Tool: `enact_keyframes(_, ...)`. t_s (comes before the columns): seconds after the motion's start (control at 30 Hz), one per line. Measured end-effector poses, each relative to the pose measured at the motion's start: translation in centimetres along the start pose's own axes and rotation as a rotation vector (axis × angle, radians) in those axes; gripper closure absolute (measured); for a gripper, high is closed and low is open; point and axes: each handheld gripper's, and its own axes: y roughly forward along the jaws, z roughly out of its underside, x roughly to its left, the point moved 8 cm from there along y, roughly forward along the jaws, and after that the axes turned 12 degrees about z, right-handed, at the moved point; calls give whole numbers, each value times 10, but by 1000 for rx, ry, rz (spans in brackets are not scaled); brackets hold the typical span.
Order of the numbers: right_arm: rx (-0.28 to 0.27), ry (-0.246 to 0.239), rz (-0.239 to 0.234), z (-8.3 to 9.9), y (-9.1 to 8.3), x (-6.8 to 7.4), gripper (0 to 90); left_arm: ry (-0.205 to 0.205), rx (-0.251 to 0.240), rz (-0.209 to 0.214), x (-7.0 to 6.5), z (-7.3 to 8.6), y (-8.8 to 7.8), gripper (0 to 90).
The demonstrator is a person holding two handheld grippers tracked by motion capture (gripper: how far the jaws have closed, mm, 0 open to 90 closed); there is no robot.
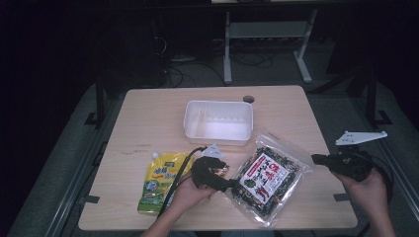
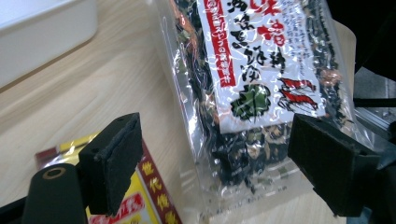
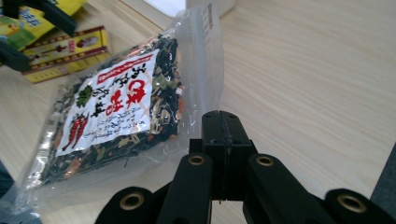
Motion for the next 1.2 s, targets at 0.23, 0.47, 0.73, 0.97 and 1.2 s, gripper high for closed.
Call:
enact_keyframes(0.23, -52, -41, -7, -17, -21, 10, 896, -26, 32, 39, 9, -6, 17, 176)
enact_keyframes(0.47, -100, -76, -25, -31, -37, 20, 896, -49, 58, 100, 12, -14, 30, 205)
enact_keyframes(0.73, -140, -96, -41, -43, -44, 29, 896, -101, 68, 225, 14, -20, 41, 242)
enact_keyframes(0.97, -145, -89, -51, -47, -40, 29, 896, -115, 59, 289, 14, -20, 39, 389)
enact_keyframes(1.2, -164, -61, -57, -48, -40, 23, 897, -85, 16, 315, 14, -22, 31, 589)
